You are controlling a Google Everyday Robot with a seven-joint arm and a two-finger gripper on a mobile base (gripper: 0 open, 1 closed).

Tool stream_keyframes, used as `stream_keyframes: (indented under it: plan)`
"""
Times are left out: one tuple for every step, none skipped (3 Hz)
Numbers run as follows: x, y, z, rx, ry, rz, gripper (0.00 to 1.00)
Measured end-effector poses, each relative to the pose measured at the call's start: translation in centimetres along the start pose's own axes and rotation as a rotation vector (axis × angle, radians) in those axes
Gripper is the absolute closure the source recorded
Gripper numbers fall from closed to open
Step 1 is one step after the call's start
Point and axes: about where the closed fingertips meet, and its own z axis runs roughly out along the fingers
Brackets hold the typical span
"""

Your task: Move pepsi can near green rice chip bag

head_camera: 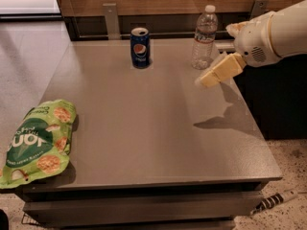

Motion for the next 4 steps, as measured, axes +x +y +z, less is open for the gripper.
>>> stream_keyframes:
  plan:
    - [-2.3,-0.2,2.4,0.035,-0.188,0.08,0.0]
    - [-4.3,-0.5,4.0,0.097,-0.3,0.148,0.0]
    - [-5.7,-2.5,3.9,0.187,-0.353,0.167,0.0]
    - [-5.7,-2.5,3.9,0.187,-0.353,0.167,0.0]
